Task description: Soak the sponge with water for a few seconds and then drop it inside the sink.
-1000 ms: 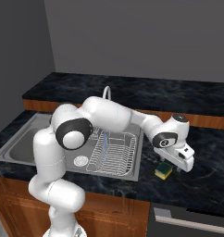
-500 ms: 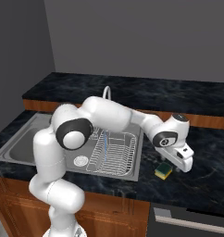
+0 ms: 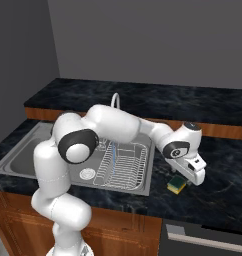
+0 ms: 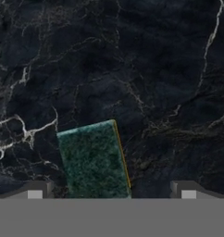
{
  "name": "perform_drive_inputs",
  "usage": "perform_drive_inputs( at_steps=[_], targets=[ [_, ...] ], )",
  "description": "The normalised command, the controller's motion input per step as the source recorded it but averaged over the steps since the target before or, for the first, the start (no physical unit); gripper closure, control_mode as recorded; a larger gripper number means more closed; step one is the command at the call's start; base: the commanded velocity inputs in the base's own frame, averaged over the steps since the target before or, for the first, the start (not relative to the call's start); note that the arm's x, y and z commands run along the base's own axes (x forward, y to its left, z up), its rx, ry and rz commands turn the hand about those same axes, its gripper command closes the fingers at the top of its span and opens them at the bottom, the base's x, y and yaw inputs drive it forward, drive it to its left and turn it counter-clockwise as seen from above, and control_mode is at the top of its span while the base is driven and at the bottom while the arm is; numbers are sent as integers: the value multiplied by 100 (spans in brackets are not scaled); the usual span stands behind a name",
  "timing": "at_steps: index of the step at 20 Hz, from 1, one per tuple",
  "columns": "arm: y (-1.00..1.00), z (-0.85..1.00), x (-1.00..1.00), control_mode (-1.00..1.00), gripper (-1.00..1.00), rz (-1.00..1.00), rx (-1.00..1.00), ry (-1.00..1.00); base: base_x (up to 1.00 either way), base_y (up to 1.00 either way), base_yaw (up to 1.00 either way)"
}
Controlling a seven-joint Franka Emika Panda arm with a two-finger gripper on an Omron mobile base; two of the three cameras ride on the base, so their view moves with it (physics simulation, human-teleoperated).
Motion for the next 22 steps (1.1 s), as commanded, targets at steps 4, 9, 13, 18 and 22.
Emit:
perform_drive_inputs(
  at_steps=[4,9,13,18,22],
  targets=[
    [0,-16,0,-100,-100,0,0,0,0,0,0],
    [0,-38,1,-100,-100,0,0,0,0,0,0],
    [0,-37,9,-100,-100,0,0,-2,0,0,0],
    [0,-17,13,-100,-100,0,0,0,0,0,0],
    [0,-8,13,-100,-100,0,0,0,0,0,0]
  ],
)
